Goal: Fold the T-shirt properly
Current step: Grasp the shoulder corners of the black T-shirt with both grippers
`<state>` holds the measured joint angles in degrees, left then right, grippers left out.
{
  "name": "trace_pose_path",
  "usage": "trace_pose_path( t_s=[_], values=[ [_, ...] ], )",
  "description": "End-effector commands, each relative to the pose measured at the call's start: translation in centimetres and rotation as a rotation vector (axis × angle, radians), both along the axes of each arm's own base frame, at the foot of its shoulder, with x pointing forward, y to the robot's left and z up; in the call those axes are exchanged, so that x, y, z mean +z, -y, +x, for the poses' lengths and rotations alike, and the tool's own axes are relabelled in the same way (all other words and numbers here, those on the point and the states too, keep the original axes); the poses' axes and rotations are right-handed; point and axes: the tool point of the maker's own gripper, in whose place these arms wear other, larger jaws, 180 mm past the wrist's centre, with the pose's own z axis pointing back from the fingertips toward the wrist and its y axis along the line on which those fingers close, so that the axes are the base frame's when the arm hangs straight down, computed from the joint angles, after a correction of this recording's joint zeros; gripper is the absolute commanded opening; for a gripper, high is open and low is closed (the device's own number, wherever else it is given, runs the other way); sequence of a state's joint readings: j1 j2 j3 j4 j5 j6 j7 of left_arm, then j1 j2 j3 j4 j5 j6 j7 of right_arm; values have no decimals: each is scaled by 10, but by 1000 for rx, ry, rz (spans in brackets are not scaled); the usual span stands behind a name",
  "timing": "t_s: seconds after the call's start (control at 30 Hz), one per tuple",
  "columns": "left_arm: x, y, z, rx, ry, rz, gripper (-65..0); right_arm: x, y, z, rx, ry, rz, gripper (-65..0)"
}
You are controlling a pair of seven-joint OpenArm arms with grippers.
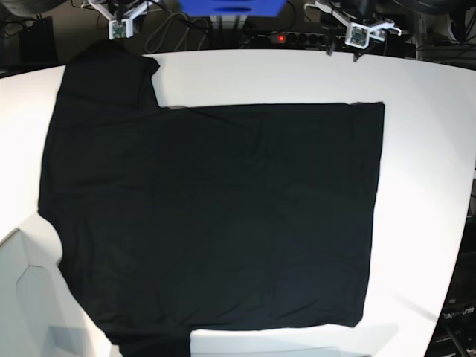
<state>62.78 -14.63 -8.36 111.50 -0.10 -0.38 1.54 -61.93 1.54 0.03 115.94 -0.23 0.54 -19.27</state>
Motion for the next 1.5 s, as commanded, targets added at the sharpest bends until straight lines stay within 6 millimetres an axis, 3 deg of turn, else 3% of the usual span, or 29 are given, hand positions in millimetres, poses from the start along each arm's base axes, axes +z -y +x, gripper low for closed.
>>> trace_pose_path(
  t_s=[0.0,0.17,0.23,0.33,0.53,0.7,0.8,1.37,1.47],
  values=[
    [10,-1,5,-3,33,4,-327,6,2,0,5,17,-8,-642],
    [16,-5,17,46,69,-45,-327,7,4,10,16,42,-13,-482],
    [20,-17,24,108,93,-79,-327,7,4,12,32,50,-16,-410],
    [29,-38,37,185,141,-98,-326,9,6,21,32,71,-19,-365],
    [49,-74,61,262,245,-56,-315,12,9,43,29,128,-29,-366],
    [59,-87,74,277,299,-31,-233,17,20,66,12,188,-56,-366],
    [62,-88,82,281,321,-33,-219,21,32,77,-6,218,-82,-366],
    [2,-123,92,395,255,-27,-217,27,37,98,-16,272,-96,-366],
    [-10,-116,97,388,240,-49,-217,27,37,98,-16,272,-96,-366]
  ],
)
